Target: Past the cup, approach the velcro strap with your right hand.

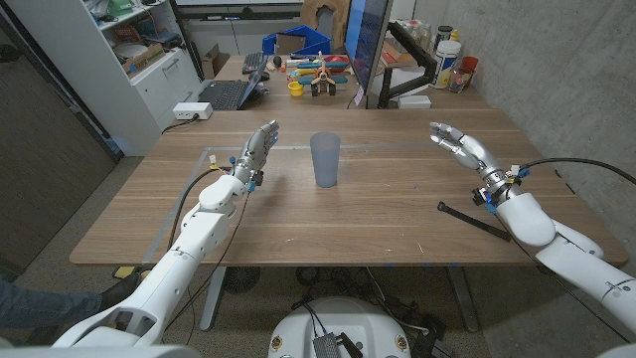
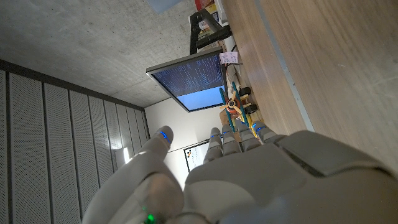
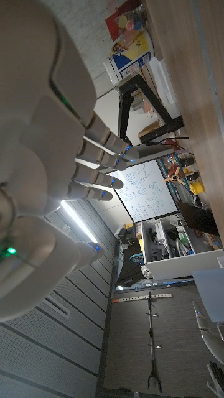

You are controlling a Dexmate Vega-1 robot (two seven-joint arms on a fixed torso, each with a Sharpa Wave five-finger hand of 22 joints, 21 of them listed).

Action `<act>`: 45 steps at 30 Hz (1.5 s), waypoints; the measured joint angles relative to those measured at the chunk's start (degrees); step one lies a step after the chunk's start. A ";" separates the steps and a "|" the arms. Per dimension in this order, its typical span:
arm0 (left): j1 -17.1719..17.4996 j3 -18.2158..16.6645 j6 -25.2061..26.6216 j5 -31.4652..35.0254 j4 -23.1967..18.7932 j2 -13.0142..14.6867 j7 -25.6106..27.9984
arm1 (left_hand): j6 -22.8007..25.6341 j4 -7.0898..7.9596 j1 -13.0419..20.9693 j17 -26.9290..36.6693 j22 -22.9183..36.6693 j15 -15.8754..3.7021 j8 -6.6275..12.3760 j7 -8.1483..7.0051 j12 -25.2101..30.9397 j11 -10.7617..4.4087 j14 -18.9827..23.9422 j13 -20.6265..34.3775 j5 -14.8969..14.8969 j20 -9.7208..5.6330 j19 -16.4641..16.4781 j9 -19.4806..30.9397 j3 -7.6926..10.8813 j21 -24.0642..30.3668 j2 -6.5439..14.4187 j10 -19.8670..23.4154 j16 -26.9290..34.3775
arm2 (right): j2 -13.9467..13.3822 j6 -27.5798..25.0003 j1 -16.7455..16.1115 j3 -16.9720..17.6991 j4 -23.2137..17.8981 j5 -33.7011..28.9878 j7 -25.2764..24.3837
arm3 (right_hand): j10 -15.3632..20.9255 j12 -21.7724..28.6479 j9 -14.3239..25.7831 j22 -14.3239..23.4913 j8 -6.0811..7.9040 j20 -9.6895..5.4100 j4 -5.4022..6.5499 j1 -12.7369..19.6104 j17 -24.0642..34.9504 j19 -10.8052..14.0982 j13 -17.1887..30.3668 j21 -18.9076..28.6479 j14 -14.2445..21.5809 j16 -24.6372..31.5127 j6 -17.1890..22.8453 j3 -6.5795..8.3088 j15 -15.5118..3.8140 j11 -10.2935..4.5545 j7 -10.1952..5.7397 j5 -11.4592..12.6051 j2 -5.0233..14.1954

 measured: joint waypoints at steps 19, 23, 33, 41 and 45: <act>0.67 -0.08 0.15 0.06 -0.94 0.07 0.40 | 0.00 0.00 0.00 0.00 0.00 0.00 0.00 0.00 0.00 0.00 0.00 0.00 0.00 0.00 0.00 0.00 0.00 -0.44 0.00 0.00 0.00 | -1.22 -1.02 -2.64 1.64 -1.95 -5.07 -2.93 | 0.32 0.00 0.00 0.00 0.00 -0.11 -0.07 -0.23 0.00 0.52 0.00 -0.66 0.00 -0.21 -0.01 -0.06 0.00 -0.72 -0.61 0.69 -0.23; 0.81 -0.08 0.18 0.09 -1.14 0.09 0.50 | 0.00 -0.18 0.00 0.00 0.00 0.00 0.00 0.00 0.00 0.00 0.00 0.00 0.00 0.00 0.00 0.00 -0.17 -0.44 0.00 0.00 0.00 | -1.51 -1.14 -3.33 1.98 -2.35 -6.30 -3.56 | 0.39 0.00 0.00 0.00 0.00 -0.11 -0.07 -0.23 0.00 0.51 0.00 -1.11 0.00 -0.21 0.12 -0.06 0.00 -1.26 -1.15 0.86 -0.23; 1.20 -0.09 0.24 0.12 -1.68 0.29 0.70 | 0.00 -0.17 0.00 0.00 0.00 -0.20 0.00 0.00 0.00 0.00 -0.20 0.00 0.00 0.20 -0.21 0.00 -0.17 -0.83 0.00 0.00 0.00 | -1.77 -1.80 -3.99 2.35 -2.73 -9.21 -5.16 | 0.33 0.00 0.00 0.00 0.00 0.10 -0.10 -0.46 0.00 0.72 0.00 -1.49 -0.01 -0.20 0.31 -0.09 0.00 -1.34 -1.54 1.32 -0.46; 1.23 -0.08 0.40 0.15 -1.74 0.32 0.97 | 0.00 0.09 0.00 0.00 0.00 -0.20 0.00 0.00 0.00 0.00 -0.20 0.00 0.00 0.20 -0.21 0.00 -0.42 -1.05 0.00 0.00 0.00 | -2.79 -2.92 -6.32 3.73 -4.73 -12.01 -6.60 | 0.62 0.00 0.00 0.00 0.00 -0.30 -0.15 -0.46 0.00 1.12 0.00 -1.79 0.00 -0.20 0.19 -0.46 0.00 -1.63 -1.83 1.77 -0.46; 1.08 -0.05 0.40 0.15 -1.73 0.33 0.97 | 0.00 -0.06 0.00 0.00 -0.01 -0.20 0.00 0.00 0.00 0.00 -0.20 0.00 0.00 0.20 -0.21 0.00 -0.57 -1.05 0.00 0.00 0.00 | -2.89 -3.72 -6.53 3.86 -4.95 -13.61 -7.36 | 0.86 0.00 0.00 0.00 0.00 -0.30 -0.15 -0.46 0.00 1.12 0.00 -1.93 0.00 -0.19 0.20 -0.46 0.00 -1.86 -1.83 1.77 -0.46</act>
